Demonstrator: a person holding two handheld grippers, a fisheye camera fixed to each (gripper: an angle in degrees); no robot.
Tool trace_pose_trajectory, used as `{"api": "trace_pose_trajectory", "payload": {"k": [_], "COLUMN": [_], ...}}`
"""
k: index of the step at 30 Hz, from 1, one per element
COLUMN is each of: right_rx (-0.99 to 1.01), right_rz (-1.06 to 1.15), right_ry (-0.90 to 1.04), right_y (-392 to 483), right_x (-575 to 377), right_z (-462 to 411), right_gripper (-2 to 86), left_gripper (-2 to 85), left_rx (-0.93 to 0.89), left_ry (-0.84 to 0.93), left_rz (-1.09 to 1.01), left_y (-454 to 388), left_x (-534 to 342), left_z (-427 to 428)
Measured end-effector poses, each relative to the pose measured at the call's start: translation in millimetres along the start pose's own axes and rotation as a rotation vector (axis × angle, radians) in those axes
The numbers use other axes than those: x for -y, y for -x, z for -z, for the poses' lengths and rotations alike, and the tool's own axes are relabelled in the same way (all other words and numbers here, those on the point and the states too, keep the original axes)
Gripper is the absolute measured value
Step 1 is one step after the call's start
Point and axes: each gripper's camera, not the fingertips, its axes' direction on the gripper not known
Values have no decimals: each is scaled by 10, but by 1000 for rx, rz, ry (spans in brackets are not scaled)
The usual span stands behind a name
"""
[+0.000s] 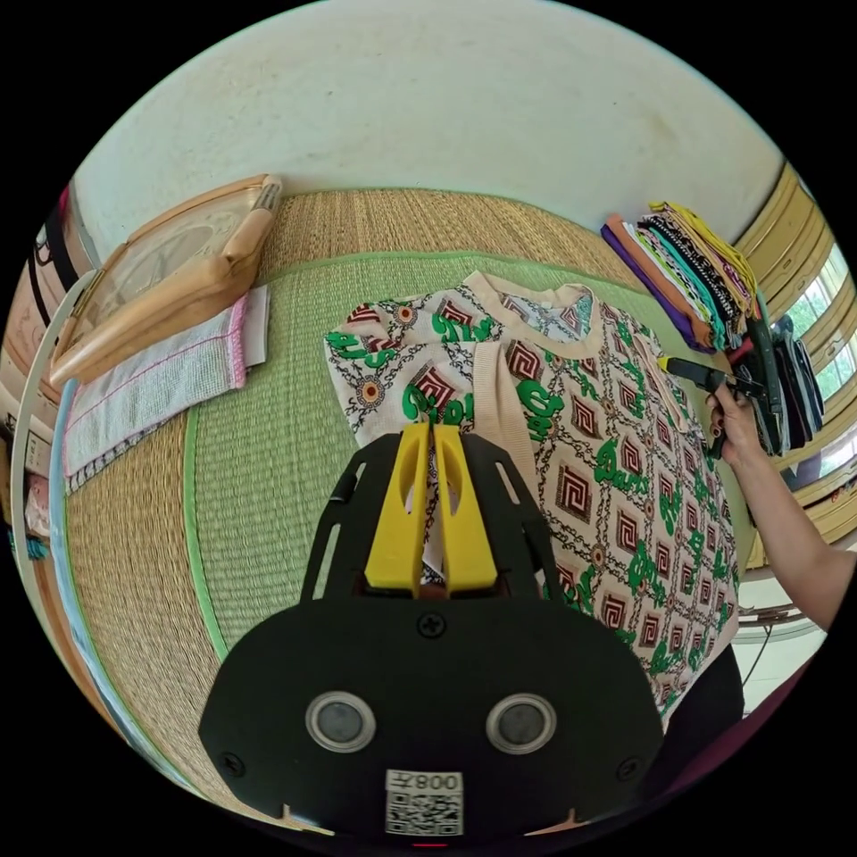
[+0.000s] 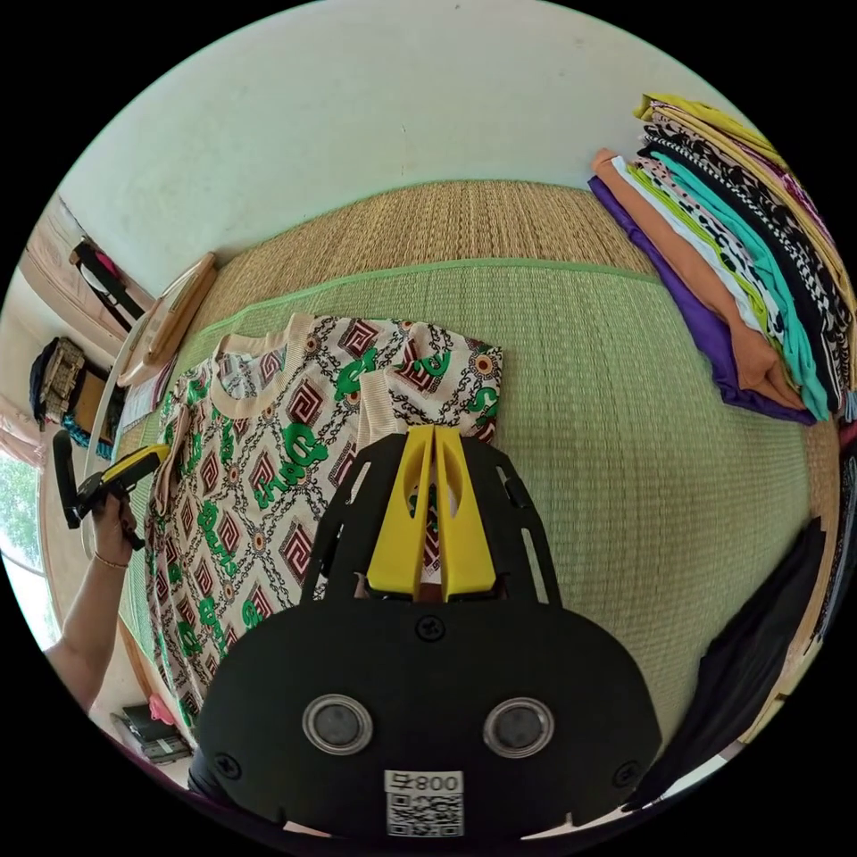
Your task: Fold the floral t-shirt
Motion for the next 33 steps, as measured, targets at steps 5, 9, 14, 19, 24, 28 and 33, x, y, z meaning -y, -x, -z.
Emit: {"api": "trace_pose_trajectory", "payload": {"k": [5,9,14,19,24,28,33], "right_rx": [-26,69,211,261,328,357,370], "right_rz": [5,-33,-50,-91,-187,-236,-269], "right_ry": [19,0,13,69,122,145,184], "right_y": [-168,-449,-726,-1009,-1370,-1530,-1641], "right_x": [-114,-480,-1193,-2078,-2965,-3425,-3887], "right_z": [231,564,1012,1448,1811,1956,2068], "right_gripper": [1,1,1,2,9,18,25], "left_gripper": [23,35,55,66,50,49,42], "left_rx": [-27,-82,-204,-299,-420,-483,-579], "left_ry": [-31,-39,15,31,31,43,58], "left_rz": [19,57,233,391,536,547,561], "left_y": [-5,48,252,409,459,314,218], "left_x": [-384,-959,-2156,-3264,-4099,-4469,-4592], "left_z": [441,831,1342,1860,2148,2220,2152]}}
